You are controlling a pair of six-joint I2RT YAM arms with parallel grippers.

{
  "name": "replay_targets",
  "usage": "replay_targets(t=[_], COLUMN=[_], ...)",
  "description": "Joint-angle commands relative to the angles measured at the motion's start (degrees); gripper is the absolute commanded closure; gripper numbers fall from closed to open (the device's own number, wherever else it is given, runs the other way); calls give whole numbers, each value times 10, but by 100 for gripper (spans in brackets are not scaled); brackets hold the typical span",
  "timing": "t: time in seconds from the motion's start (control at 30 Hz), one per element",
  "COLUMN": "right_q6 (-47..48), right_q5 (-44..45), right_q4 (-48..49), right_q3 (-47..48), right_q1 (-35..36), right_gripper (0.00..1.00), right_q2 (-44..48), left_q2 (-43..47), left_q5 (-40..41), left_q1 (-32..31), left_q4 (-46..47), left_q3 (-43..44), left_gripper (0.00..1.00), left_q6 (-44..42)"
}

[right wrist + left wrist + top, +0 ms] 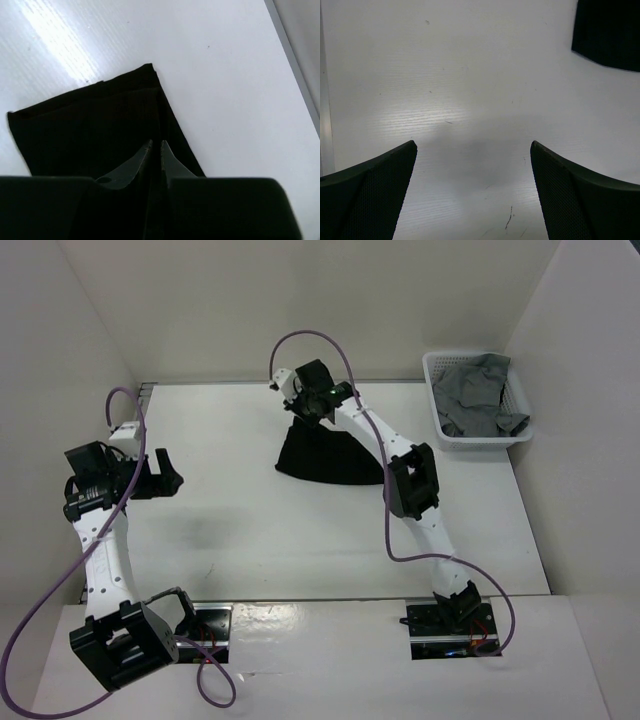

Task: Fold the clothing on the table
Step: Fold the skirt

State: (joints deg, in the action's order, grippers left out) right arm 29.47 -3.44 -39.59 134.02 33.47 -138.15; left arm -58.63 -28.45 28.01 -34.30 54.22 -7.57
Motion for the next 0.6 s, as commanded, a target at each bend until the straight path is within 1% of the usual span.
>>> replay_targets(t=[0.0,0.1,0.13,0.17,0.23,0.27,0.3,0.33,0.37,0.43,0.47,0.5,0.57], right_q6=[-3,-10,-19,-33,-44,-44,-59,-69,-78,-107,-124,-130,-141], right_q5=[26,32,32,47,75,91,100,88,73,35,-3,-23,-53], right_q4=[-13,-43,-79,-107,-155,-148,-148,-160,-173,-196,-209,-222,-253], right_q3=[55,138,221,282,419,407,391,385,385,364,358,358,342], right_q1=[9,14,20,20,27,34,34,34,29,13,4,-13,-31], right_gripper=[84,78,75,67,59,50,46,42,35,30,29,28,28], right_q2=[-48,-103,-125,-185,-234,-234,-213,-205,-196,-159,-135,-124,-100], left_q2=[12,12,12,12,12,12,17,17,17,22,22,28,28], left_q5=[-16,-16,-16,-16,-21,-21,-21,-21,-28,-34,-53,-65,-89], left_q1=[7,7,7,7,7,13,13,13,13,13,13,13,2], left_q4=[5,5,5,5,5,5,5,5,5,-1,-15,-21,-34], left_q3=[0,0,0,0,0,0,0,0,0,0,0,0,0], left_gripper=[0,0,0,0,0,0,0,0,0,0,0,0,0], left_q6=[-13,-13,-13,-13,-13,-13,-13,-13,-13,-26,-45,-57,-77])
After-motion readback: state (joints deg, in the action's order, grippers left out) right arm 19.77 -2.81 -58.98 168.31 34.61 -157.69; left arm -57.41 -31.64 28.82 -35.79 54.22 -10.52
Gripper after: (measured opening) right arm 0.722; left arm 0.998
